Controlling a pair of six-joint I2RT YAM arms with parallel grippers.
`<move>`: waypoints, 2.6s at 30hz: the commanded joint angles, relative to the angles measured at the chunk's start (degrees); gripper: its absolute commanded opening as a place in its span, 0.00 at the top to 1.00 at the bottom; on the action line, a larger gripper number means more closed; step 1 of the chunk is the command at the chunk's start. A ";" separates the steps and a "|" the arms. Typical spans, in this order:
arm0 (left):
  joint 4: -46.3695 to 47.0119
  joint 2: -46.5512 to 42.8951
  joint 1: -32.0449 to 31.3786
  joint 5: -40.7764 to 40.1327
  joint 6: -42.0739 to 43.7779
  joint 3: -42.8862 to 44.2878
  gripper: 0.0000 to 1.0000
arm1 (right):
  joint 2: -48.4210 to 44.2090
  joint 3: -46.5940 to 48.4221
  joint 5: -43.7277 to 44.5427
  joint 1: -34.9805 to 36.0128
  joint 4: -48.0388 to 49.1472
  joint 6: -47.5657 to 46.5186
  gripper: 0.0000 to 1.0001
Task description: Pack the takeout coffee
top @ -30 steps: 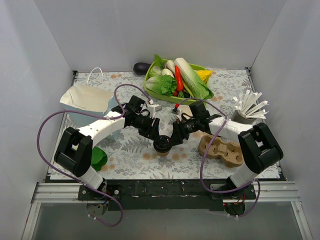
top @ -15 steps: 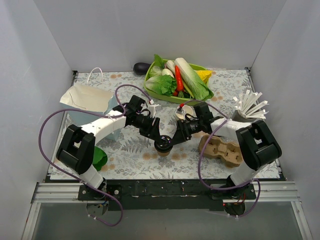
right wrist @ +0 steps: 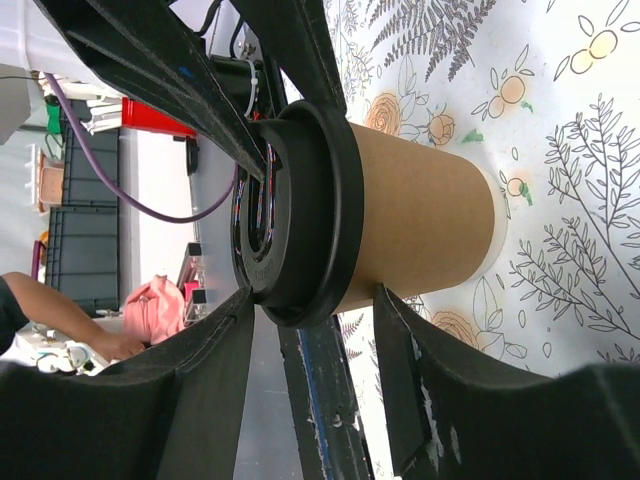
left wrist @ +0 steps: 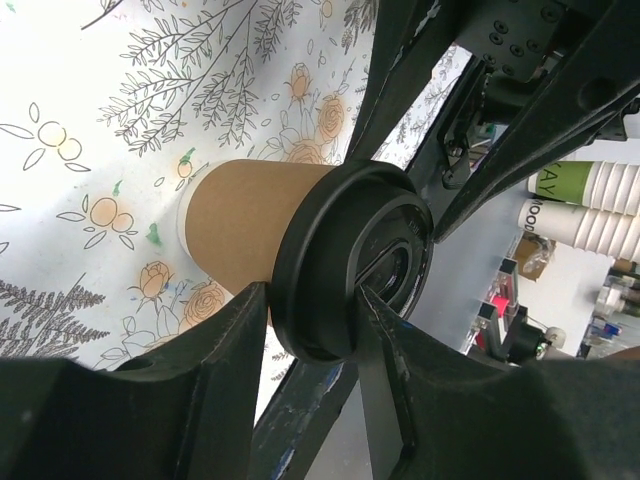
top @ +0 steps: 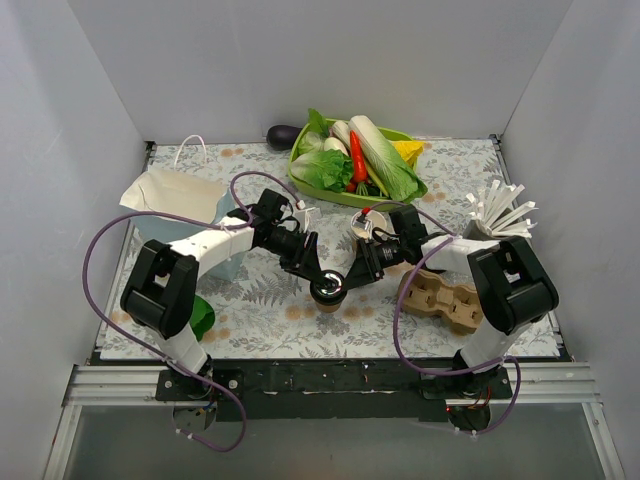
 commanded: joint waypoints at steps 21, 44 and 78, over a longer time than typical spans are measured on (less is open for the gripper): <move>7.47 10.67 -0.96 -3.40 -0.11 -4.86 0.68 | 6.92 -0.30 17.26 -0.53 -2.90 -2.75 0.50; 14.58 8.75 -0.96 7.21 -1.43 -6.88 0.52 | 3.49 0.23 15.44 0.08 -5.01 -9.77 0.45; -6.49 -8.49 0.01 -1.46 12.63 -2.23 0.02 | -5.74 1.02 10.42 -0.27 -4.92 -7.58 0.28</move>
